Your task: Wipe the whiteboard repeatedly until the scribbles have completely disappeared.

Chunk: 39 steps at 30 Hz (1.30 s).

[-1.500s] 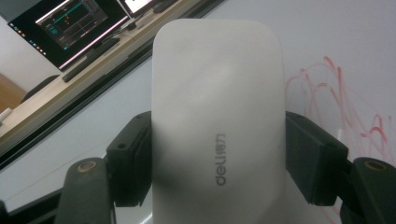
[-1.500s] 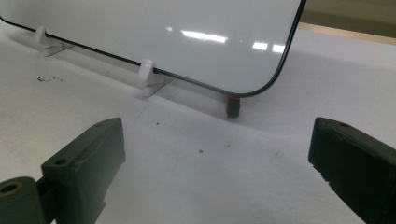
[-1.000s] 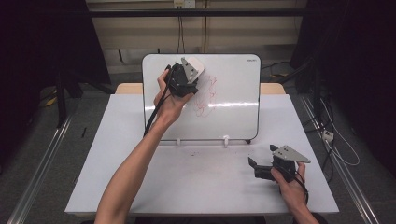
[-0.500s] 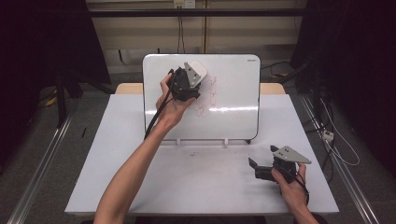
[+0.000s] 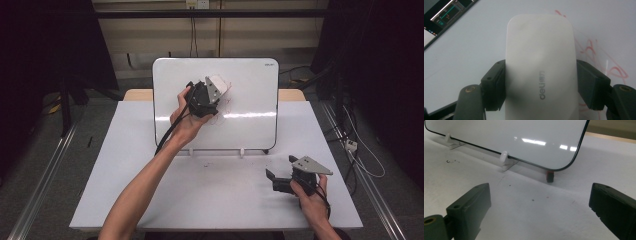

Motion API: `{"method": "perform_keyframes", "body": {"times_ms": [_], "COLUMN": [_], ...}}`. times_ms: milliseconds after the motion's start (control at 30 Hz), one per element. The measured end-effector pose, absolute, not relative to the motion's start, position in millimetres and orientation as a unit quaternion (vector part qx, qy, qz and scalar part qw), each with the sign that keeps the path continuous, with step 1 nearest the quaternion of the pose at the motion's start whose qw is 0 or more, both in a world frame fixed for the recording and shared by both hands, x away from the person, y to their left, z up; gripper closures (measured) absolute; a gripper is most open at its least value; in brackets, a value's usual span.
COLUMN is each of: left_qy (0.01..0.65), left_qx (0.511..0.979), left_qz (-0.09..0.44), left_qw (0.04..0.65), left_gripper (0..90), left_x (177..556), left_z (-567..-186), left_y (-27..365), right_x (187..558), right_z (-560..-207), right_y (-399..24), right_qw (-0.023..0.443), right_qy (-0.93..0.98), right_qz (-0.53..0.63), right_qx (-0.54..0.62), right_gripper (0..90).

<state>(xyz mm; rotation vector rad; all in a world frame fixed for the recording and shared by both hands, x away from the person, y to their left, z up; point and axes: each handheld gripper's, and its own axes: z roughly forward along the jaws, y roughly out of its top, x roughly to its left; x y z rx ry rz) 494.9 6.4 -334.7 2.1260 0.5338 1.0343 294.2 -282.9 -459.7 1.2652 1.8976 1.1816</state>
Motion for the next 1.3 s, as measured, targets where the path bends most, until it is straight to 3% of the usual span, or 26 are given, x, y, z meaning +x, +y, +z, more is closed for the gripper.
{"method": "perform_keyframes", "body": {"times_ms": [400, 633, 1300], "left_qy": [0.234, 0.249, 0.174], "left_qx": [0.805, 0.794, 0.823], "left_qz": [0.413, 0.418, 0.426], "left_qw": [0.357, 0.364, 0.334], "left_gripper": [31.0, 31.1, 31.0], "left_x": [517.1, 515.6, 485.9], "left_z": [-307.1, -313.1, -347.1], "left_y": [4.1, 1.6, -24.3], "right_x": [294.2, 294.3, 295.3], "right_z": [-459.5, -460.1, -459.6], "right_y": [-282.9, -284.0, -279.4], "right_qw": [0.284, 0.284, 0.285], "right_qy": [0.708, 0.707, 0.712], "right_qz": [0.442, 0.441, 0.439], "right_qx": [0.472, 0.474, 0.469], "right_gripper": [4.0, 4.0, 4.1]}}
